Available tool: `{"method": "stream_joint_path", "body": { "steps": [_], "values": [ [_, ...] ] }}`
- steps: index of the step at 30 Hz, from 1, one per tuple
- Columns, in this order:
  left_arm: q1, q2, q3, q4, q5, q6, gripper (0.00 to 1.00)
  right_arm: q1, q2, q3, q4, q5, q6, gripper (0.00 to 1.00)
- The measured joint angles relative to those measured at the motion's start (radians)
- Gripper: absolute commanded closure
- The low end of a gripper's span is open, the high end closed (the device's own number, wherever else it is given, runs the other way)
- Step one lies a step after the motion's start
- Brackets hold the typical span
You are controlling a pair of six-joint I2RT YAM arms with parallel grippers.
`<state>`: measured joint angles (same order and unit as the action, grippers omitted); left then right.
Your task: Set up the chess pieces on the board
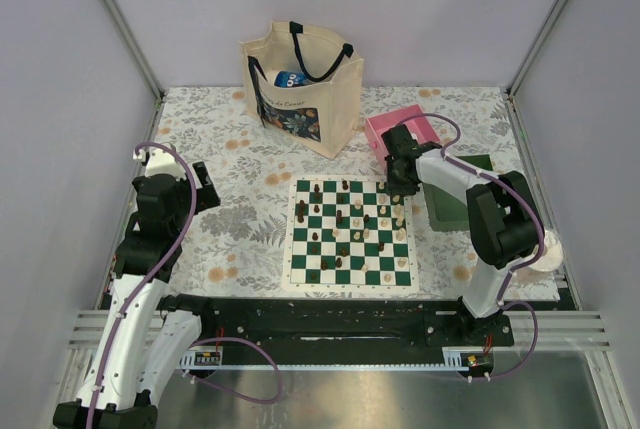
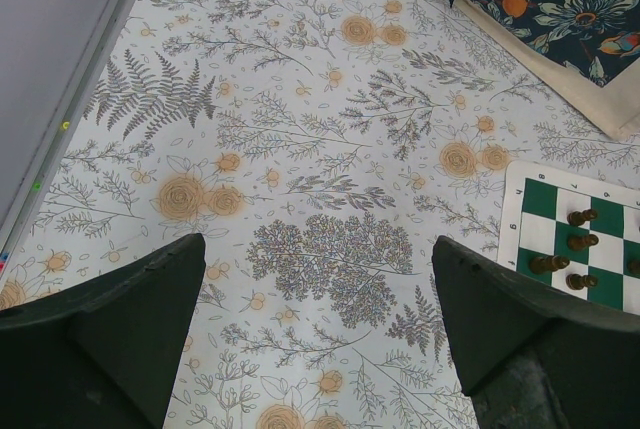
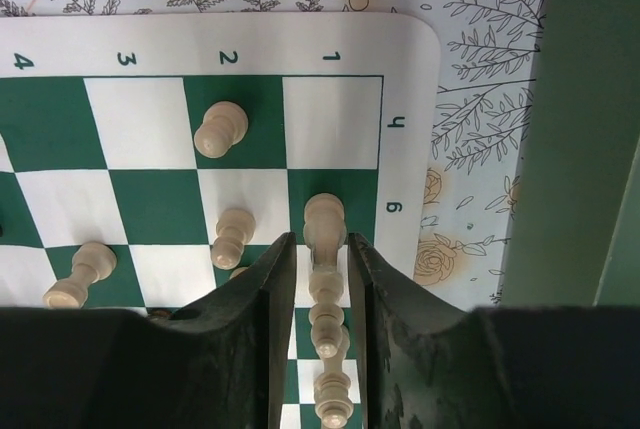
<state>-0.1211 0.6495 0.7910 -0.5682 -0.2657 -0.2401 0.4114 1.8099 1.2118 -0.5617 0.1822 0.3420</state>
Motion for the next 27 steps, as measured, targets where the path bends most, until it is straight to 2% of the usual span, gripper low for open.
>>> {"method": "stream_joint_path", "body": {
  "steps": [13, 19, 22, 27],
  "values": [
    [0.001, 0.000, 0.000, 0.000, 0.000, 0.000, 0.01, 0.000, -0.016, 0.045, -0.019, -0.011, -0.021, 0.50],
    [0.001, 0.000, 0.000, 0.000, 0.000, 0.000, 0.01, 0.000, -0.123, 0.069, -0.014, -0.050, -0.030, 0.49],
    [0.003, 0.000, 0.000, 0.000, 0.000, 0.000, 0.01, 0.011, -0.201, 0.030, 0.016, -0.091, -0.014, 0.49],
    [0.003, 0.000, 0.000, 0.000, 0.000, 0.000, 0.01, 0.126, -0.288, -0.070, 0.032, -0.106, 0.021, 0.50]
  ]
}}
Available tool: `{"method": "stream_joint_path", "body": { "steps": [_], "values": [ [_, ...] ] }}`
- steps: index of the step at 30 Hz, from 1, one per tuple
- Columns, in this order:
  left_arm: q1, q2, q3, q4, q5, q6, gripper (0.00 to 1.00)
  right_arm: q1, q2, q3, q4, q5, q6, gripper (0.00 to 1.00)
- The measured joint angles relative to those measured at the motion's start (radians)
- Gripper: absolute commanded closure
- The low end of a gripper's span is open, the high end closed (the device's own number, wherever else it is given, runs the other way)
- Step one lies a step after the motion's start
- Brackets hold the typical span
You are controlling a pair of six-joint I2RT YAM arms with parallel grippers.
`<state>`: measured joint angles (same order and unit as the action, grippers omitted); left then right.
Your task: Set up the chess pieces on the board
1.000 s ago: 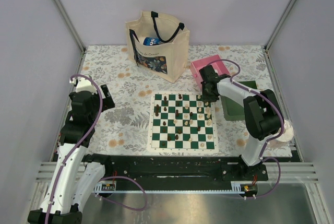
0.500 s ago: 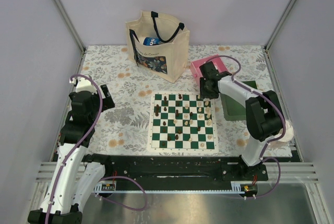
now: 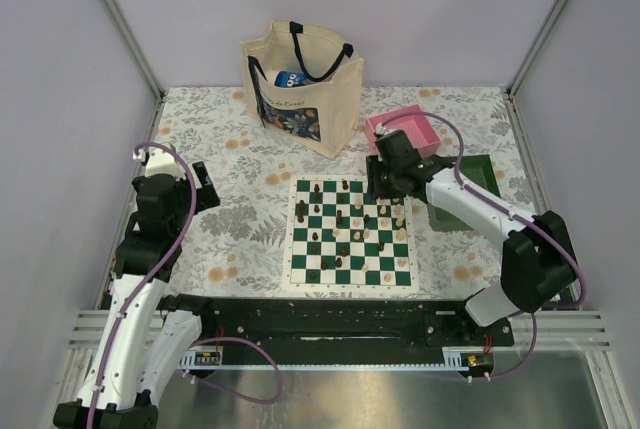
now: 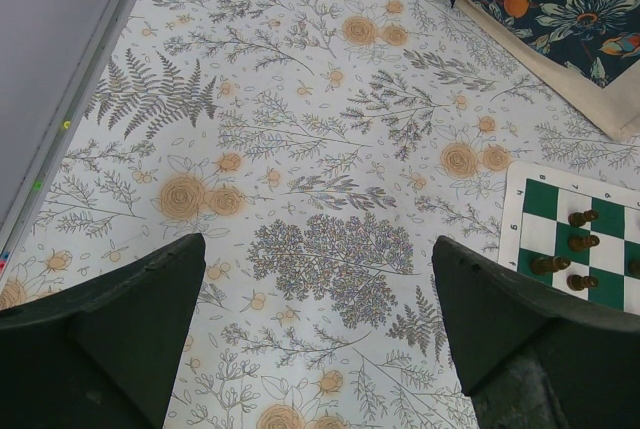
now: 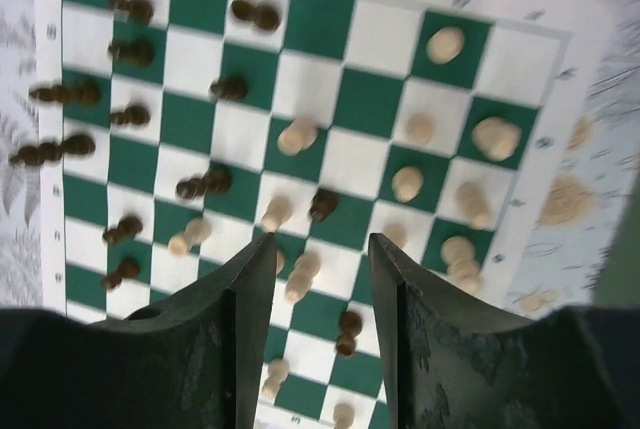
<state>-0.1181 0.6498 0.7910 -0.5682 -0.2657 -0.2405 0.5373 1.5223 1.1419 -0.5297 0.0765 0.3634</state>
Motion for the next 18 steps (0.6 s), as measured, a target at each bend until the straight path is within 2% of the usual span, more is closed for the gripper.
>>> {"method": "stream_joint_path", "body": {
  "steps": [4, 18],
  "values": [
    [0.002, 0.000, 0.000, 0.000, 0.004, 0.000, 0.01, 0.087, -0.015, -0.075, 0.006, -0.017, 0.030, 0.52],
    [0.002, 0.008, 0.000, -0.001, 0.005, 0.000, 0.01, 0.132, -0.015, -0.142, 0.009, -0.029, 0.076, 0.55]
  ]
}}
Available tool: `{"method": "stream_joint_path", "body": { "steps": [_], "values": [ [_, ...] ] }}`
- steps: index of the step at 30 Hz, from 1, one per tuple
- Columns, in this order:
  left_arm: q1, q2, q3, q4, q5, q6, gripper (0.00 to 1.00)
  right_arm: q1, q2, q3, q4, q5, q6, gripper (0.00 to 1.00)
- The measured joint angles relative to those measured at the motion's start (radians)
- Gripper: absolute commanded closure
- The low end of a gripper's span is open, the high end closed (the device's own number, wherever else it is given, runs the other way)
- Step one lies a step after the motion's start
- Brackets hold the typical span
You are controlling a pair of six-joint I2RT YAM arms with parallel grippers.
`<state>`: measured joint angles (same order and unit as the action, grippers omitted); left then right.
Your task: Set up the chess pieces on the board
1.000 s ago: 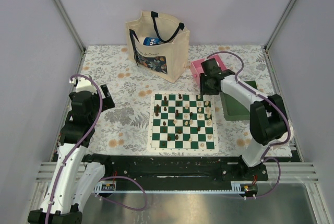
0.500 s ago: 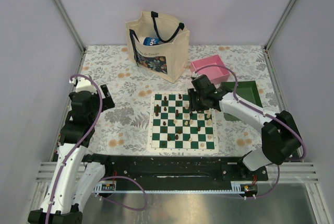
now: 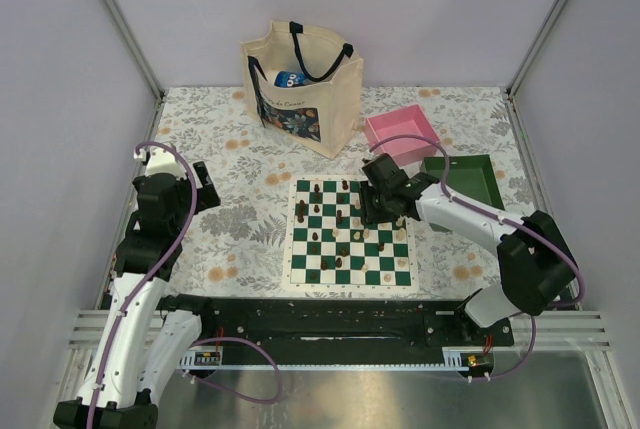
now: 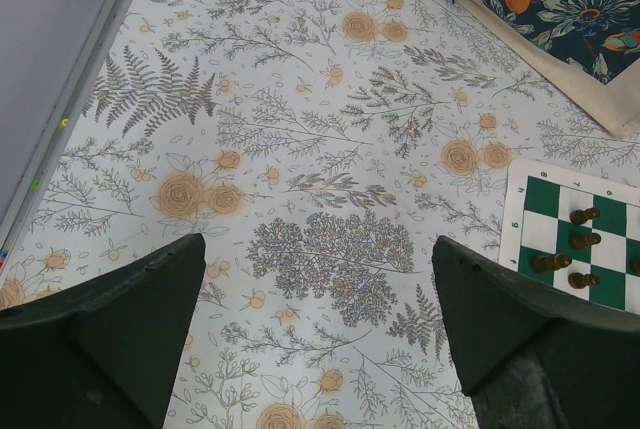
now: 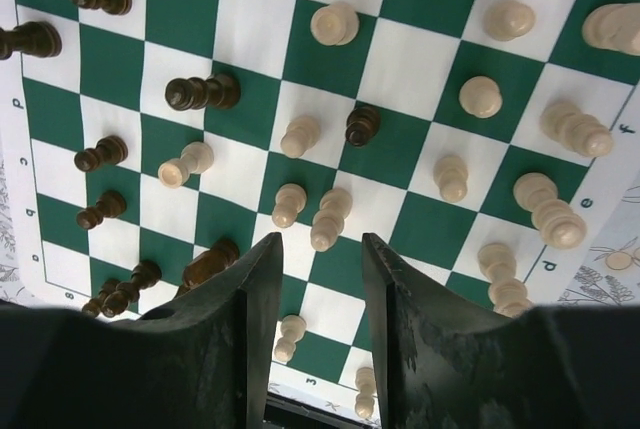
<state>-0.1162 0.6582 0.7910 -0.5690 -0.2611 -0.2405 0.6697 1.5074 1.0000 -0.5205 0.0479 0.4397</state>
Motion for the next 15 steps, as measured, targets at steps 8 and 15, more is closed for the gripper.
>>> {"method": "stream_joint_path", "body": {
  "steps": [8, 15],
  "values": [
    [0.000, 0.000, 0.000, 0.000, 0.000, 0.000, 0.01, 0.021, 0.037, 0.000, 0.000, -0.013, 0.006, 0.58],
    [0.000, 0.000, 0.000, 0.000, 0.000, 0.000, 0.01, 0.022, 0.047, -0.007, 0.000, -0.013, 0.006, 0.59]
  ]
}}
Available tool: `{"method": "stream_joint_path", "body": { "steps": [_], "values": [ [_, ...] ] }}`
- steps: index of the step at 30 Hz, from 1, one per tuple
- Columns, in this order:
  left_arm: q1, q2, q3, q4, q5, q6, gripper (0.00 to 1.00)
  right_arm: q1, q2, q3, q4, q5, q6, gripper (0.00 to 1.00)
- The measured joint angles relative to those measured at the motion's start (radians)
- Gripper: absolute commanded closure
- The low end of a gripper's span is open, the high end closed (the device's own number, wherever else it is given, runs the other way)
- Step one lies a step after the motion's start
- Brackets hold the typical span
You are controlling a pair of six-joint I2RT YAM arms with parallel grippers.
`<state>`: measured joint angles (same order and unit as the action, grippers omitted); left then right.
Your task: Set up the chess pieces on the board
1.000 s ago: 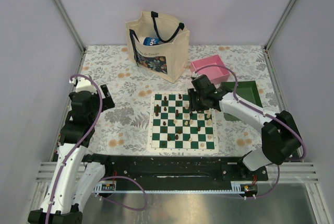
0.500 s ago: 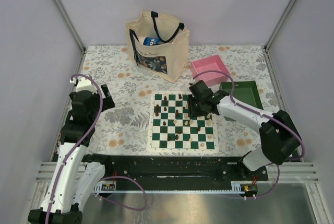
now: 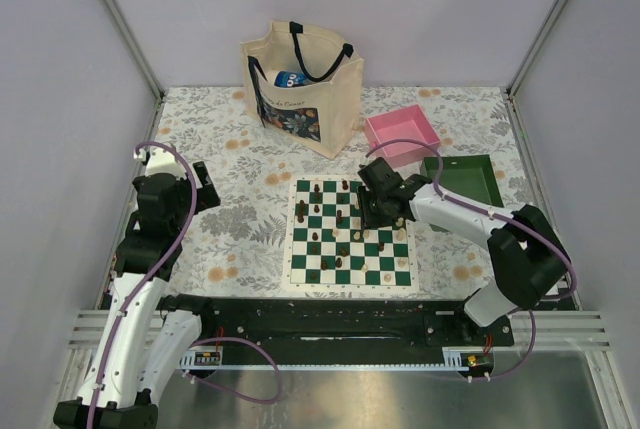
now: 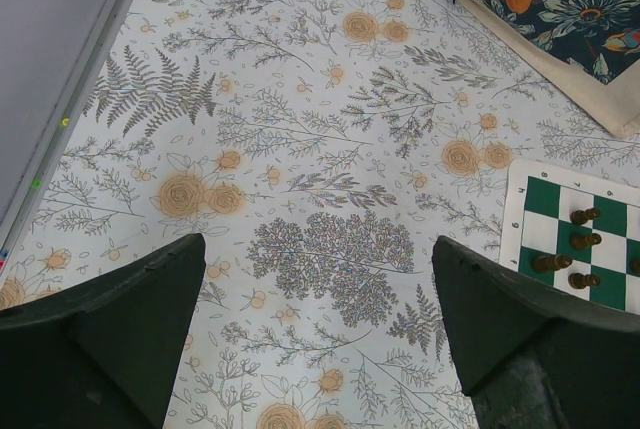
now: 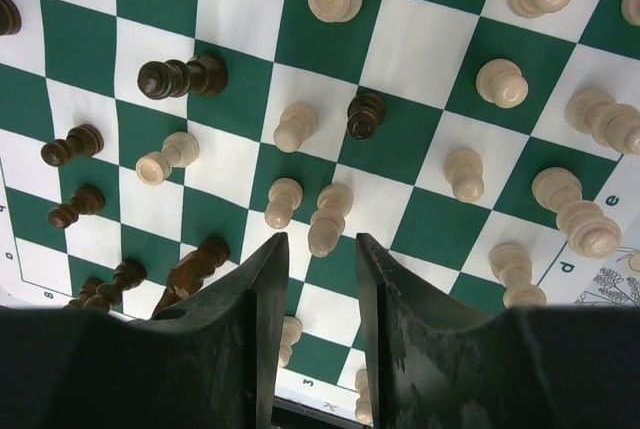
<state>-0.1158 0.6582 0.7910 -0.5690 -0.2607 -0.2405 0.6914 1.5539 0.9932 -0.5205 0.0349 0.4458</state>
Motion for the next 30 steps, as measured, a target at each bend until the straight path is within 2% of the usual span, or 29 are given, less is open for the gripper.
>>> {"method": "stream_joint_path", "body": {
  "steps": [8, 12, 18, 22, 26, 30],
  "values": [
    [0.002, 0.000, 0.000, 0.000, 0.000, 0.000, 0.01, 0.001, 0.039, 0.000, 0.000, 0.001, 0.000, 0.63],
    [0.002, 0.000, 0.000, 0.000, 0.000, 0.000, 0.01, 0.002, 0.057, 0.000, 0.001, 0.001, 0.000, 0.68],
    [0.002, 0.000, 0.000, 0.000, 0.000, 0.000, 0.01, 0.002, 0.067, 0.000, 0.000, 0.003, 0.000, 0.83],
    [0.002, 0.000, 0.000, 0.000, 0.000, 0.000, 0.01, 0.002, 0.057, 0.000, -0.001, 0.009, 0.000, 0.84],
    [0.003, 0.000, 0.000, 0.000, 0.000, 0.000, 0.01, 0.002, -0.033, -0.022, -0.008, 0.020, 0.001, 0.84],
    [0.003, 0.000, 0.000, 0.000, 0.000, 0.000, 0.01, 0.003, -0.207, -0.058, -0.032, 0.060, 0.013, 0.83]
  ]
}}
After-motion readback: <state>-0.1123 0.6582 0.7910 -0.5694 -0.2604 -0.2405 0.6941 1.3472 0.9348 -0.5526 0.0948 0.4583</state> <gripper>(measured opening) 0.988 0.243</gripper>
